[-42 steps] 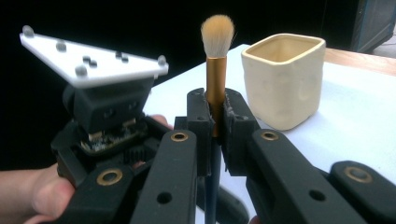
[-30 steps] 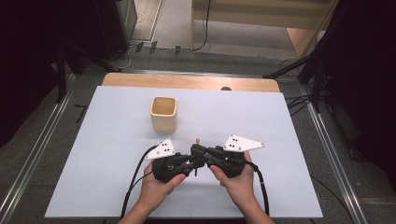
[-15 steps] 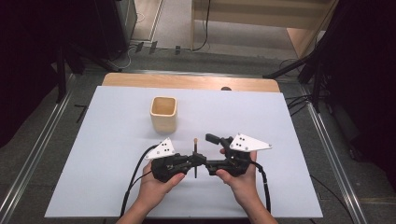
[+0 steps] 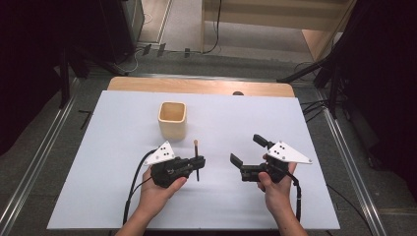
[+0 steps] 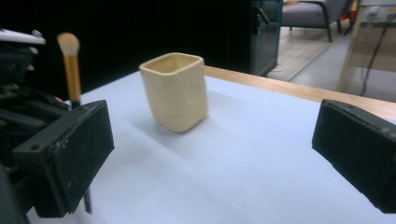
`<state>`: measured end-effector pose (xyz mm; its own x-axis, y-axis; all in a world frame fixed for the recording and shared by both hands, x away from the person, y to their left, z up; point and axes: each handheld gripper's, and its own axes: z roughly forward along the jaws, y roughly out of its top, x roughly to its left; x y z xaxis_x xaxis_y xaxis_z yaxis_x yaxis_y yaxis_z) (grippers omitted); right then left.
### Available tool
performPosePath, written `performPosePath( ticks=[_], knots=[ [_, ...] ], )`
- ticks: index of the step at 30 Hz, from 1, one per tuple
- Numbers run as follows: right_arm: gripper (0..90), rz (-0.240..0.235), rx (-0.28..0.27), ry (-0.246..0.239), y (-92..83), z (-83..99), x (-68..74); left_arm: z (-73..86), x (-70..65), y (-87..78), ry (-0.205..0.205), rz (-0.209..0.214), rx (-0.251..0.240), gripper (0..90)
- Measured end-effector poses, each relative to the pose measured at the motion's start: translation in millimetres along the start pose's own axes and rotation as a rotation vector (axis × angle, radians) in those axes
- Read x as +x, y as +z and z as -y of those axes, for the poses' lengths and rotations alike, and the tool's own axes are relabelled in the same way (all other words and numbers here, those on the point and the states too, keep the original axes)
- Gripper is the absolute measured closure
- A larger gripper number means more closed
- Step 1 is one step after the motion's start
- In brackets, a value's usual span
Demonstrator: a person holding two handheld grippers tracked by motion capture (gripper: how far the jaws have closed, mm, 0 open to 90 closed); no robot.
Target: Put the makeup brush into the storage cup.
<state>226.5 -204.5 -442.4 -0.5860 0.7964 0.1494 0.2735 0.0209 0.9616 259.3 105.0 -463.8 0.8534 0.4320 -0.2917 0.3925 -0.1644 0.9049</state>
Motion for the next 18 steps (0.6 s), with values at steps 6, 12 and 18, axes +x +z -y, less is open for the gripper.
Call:
performPosePath(
  ticks=[6,12,18],
  knots=[
    [0.0,0.046,0.000,-0.011,-8.6,4.6,-11.9,-2.9,6.1,-7.8,0.000,-0.029,-0.019,83.6],
    [0.0,0.100,0.010,-0.035,-16.4,11.9,-19.6,-7.0,13.3,-17.3,0.003,-0.063,-0.035,83.7],
    [0.0,0.134,0.020,-0.041,-26.6,20.4,-28.8,-11.1,20.1,-26.6,0.000,-0.091,-0.056,83.6]
  ],
)
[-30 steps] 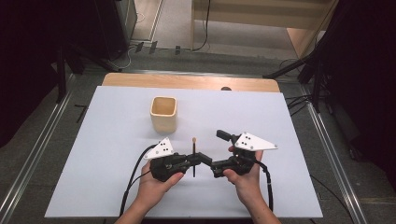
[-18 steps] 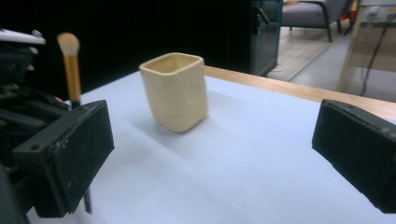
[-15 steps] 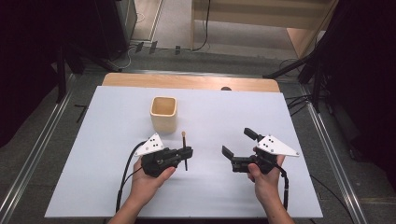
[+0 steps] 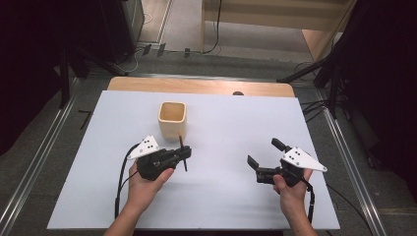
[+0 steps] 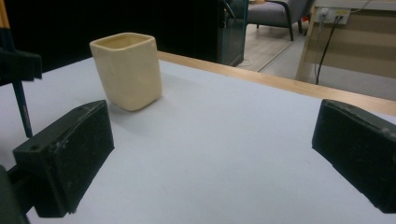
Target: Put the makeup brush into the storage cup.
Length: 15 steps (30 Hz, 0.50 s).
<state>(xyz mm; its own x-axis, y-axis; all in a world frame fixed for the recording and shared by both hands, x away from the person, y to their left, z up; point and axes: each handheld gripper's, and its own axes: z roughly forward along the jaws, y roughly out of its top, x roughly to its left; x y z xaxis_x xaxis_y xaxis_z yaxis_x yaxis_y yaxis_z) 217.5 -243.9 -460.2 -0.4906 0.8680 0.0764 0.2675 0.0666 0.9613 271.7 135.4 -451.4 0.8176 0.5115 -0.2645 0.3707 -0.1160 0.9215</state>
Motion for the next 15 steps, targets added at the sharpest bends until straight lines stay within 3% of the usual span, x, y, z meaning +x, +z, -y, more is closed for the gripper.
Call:
performPosePath(
  ticks=[15],
  knots=[
    [0.0,0.060,0.007,0.013,-28.5,17.8,-23.7,-12.3,8.8,-11.2,-0.002,-0.045,-0.023,83.7]
  ],
)
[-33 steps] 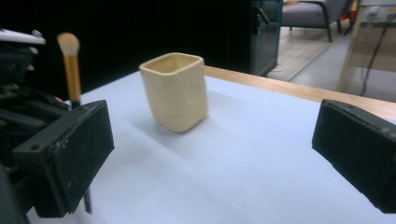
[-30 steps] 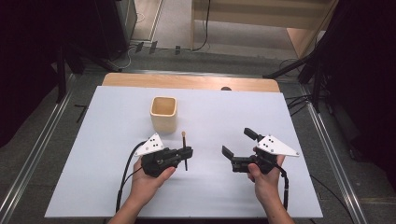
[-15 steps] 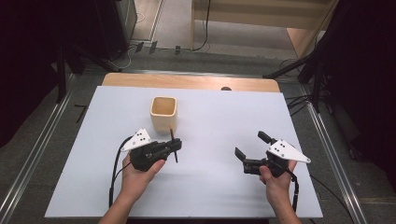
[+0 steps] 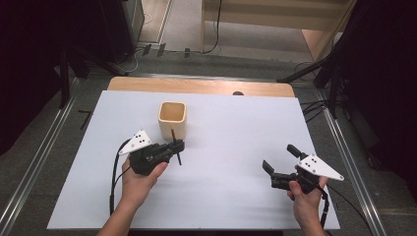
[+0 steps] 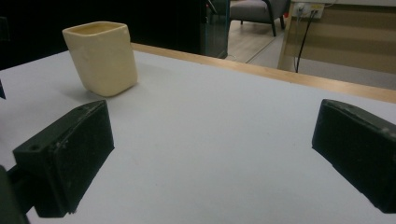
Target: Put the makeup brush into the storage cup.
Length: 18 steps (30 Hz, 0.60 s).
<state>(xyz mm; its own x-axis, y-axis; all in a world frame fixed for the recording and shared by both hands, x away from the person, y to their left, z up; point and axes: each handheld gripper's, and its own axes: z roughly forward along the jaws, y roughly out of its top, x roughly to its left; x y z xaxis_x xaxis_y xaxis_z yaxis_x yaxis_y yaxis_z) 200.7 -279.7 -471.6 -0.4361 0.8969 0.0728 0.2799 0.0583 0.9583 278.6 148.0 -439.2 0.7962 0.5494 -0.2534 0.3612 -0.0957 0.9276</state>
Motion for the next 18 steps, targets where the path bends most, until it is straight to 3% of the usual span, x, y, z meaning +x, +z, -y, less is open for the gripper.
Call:
performPosePath(
  ticks=[18],
  knots=[
    [0.0,0.013,0.046,0.000,-6.2,21.1,-5.8,-34.4,12.8,-2.4,0.037,-0.046,-0.032,83.7]
  ],
)
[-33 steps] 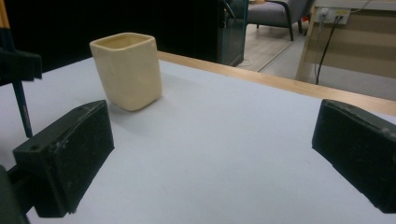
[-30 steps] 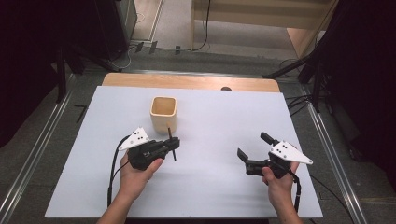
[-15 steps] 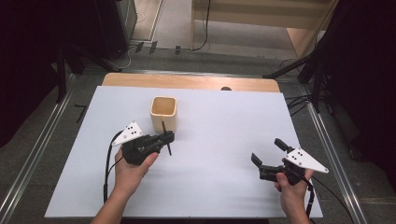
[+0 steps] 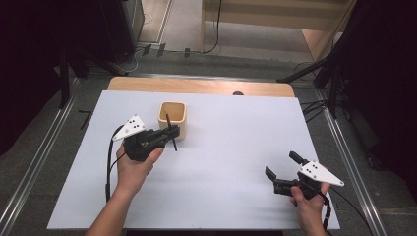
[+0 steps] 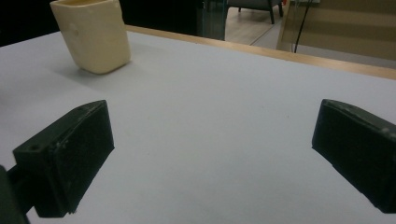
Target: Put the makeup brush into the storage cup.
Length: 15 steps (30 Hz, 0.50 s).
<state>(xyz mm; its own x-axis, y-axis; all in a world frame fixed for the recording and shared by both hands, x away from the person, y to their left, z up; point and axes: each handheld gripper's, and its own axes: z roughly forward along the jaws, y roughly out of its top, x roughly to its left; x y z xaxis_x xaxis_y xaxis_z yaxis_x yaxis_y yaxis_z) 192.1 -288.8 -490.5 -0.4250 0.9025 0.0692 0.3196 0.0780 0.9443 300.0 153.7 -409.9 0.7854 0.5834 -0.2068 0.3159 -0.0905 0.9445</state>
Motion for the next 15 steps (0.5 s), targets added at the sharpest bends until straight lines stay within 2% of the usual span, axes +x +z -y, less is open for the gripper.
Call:
performPosePath(
  ticks=[15],
  knots=[
    [0.0,-0.006,0.005,-0.004,1.0,2.2,0.9,-26.2,10.8,3.3,0.019,-0.029,-0.025,83.7]
  ],
)
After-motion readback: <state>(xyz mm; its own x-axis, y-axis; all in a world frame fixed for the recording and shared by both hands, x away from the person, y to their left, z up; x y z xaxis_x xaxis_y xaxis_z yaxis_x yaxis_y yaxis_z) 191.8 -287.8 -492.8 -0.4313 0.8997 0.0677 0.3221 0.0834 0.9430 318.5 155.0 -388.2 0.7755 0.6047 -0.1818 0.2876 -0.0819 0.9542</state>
